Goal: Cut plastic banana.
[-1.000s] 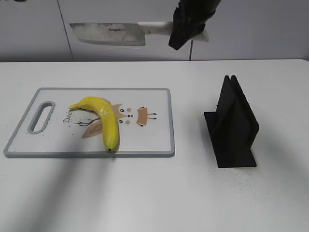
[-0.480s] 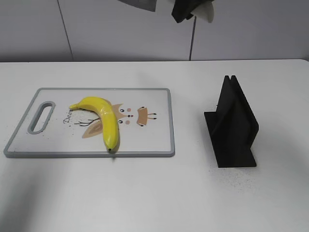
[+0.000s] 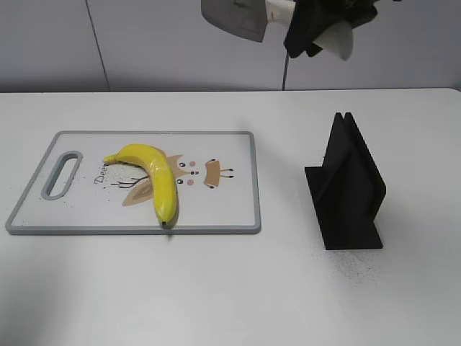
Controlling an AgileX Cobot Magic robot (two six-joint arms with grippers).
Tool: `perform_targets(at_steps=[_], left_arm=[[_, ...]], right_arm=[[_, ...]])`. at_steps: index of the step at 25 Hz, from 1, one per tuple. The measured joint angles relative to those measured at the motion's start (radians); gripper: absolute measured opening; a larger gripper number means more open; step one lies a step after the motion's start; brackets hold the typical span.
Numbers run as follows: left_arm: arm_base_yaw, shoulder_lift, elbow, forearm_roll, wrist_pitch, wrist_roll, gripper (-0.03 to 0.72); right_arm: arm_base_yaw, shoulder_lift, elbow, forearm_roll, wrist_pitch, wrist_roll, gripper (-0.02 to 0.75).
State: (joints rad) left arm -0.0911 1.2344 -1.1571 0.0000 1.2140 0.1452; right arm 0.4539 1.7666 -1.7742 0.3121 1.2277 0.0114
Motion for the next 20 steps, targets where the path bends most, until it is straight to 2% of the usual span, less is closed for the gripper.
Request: perform_targets(at_steps=[8,12,20], left_arm=[[0.0,-0.241,0.234,0.007,-0.04,-0.031,0.576],[0.0,-0.396,0.361,0.007,-0.052,-0.034,0.576],[0.0,-0.748,0.505,0.0,-0.058,-0.039,0.576]], right_arm=[[0.0,-0.19,0.245,-0.011,-0.007,0.034,0.161],[0.0,-0.282,0.38,-0.011,-0.067,0.043,0.161],[0.0,-0.428,0.583,-0.075,-0.173,0.106,0.161]])
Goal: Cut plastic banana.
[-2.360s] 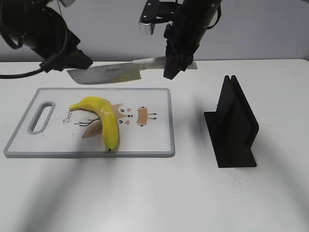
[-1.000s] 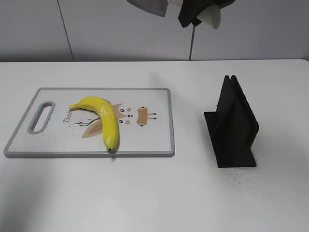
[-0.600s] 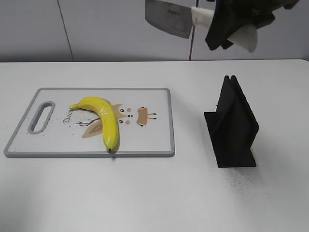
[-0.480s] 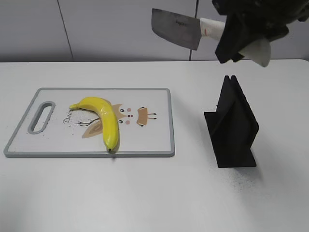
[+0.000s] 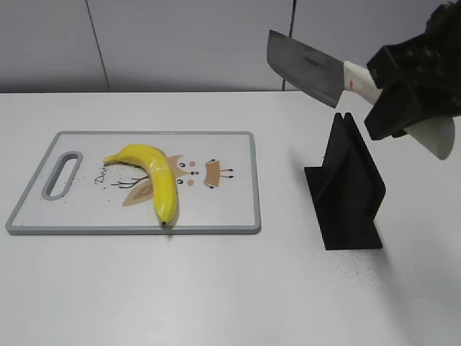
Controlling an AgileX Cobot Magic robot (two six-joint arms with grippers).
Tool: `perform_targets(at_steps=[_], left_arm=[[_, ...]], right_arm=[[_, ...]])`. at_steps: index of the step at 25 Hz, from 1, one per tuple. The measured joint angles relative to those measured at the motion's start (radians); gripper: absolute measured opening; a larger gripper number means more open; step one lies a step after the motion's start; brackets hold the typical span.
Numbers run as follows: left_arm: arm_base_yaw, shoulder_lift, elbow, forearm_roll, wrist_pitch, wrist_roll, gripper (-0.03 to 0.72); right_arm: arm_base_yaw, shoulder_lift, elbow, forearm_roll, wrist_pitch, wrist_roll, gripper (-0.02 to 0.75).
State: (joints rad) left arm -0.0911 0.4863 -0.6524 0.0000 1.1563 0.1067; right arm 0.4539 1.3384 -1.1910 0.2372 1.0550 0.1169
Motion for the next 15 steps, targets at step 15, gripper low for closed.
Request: perform_targets(at_steps=[15], left_arm=[[0.0,-0.491,0.071,-0.013,0.005,-0.003,0.573]], right_arm=[[0.0,-0.167,0.227,-0.037,-0.101,0.083,0.161]])
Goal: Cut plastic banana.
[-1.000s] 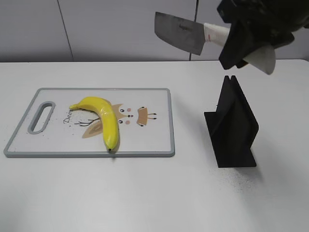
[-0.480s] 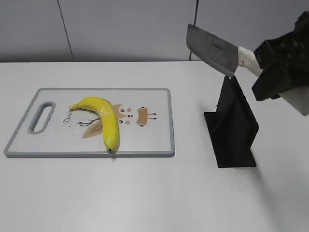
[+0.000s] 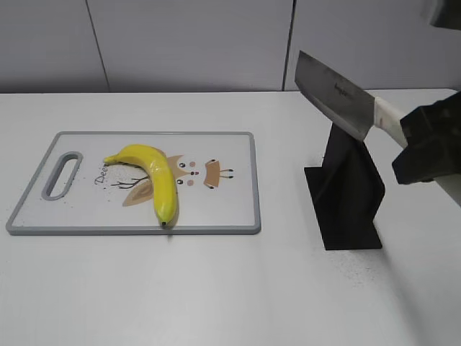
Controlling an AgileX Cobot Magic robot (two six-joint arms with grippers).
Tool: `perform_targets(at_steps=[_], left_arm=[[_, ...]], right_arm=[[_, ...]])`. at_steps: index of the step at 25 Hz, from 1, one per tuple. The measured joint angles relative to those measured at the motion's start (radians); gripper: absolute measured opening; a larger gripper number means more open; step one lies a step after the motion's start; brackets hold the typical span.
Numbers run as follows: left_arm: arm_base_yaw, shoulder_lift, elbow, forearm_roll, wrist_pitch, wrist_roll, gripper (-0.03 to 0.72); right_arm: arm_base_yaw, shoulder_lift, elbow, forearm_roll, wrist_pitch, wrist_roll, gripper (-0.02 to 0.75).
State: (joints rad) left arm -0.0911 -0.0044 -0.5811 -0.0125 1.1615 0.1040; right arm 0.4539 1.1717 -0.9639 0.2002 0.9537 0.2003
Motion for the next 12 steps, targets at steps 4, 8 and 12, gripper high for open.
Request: perform_targets(at_steps=[4,8,12], left_arm=[[0.0,-0.001,0.021,-0.003,-0.017,-0.001,0.573],[0.0,-0.001,0.065,-0.006,-0.083,-0.001,0.572],[0.0,-0.001,0.078,-0.006,-0.085,-0.001,0.572]], right_arm=[[0.0,-0.02,0.046,-0.01,-0.032,0.02,0.161],[0.0,-0.034,0.057,-0.082,-0.048,0.09,0.161],[0.0,-0.034,0.057,-0.165,-0.06,0.149,0.161]])
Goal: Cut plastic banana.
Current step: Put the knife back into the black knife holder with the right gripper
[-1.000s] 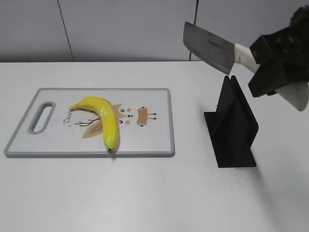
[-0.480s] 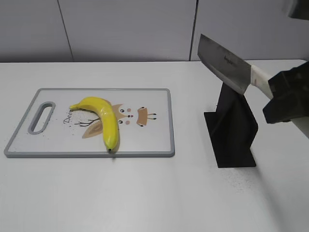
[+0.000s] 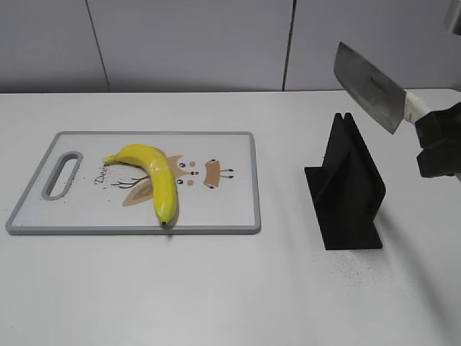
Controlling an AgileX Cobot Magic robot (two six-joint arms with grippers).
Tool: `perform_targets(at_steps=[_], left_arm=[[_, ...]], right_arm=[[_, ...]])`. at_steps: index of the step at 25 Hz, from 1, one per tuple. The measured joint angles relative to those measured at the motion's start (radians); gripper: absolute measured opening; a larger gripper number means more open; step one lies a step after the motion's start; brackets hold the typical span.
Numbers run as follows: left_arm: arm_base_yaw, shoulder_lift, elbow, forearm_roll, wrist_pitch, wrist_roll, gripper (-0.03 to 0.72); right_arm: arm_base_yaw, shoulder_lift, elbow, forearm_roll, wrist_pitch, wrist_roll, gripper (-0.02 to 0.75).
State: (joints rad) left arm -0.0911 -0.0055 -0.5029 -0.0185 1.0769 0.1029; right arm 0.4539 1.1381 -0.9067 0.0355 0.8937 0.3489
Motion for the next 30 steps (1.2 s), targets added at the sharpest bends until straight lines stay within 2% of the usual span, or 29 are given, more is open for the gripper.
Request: perform_targets(at_steps=[5,15,20,24,30], left_arm=[[0.0,0.0,0.011,0.0,0.006,0.0,0.57],[0.0,0.0,0.011,0.001,0.006,0.0,0.57],[0.0,0.0,0.011,0.001,0.006,0.0,0.539],[0.0,0.0,0.011,0.001,0.006,0.0,0.523],[0.0,0.0,0.011,0.001,0.006,0.0,0.52]], right_arm=[[0.0,0.013,0.001,-0.035,-0.038,0.031,0.161],[0.0,0.152,0.001,-0.035,-0.11,0.054,0.161],[0.0,0.17,0.001,-0.087,-0.176,0.113,0.161],[0.0,0.17,0.001,-0.133,-0.185,0.149,0.161],[0.0,0.203,0.001,-0.139,-0.186,0.156,0.161]])
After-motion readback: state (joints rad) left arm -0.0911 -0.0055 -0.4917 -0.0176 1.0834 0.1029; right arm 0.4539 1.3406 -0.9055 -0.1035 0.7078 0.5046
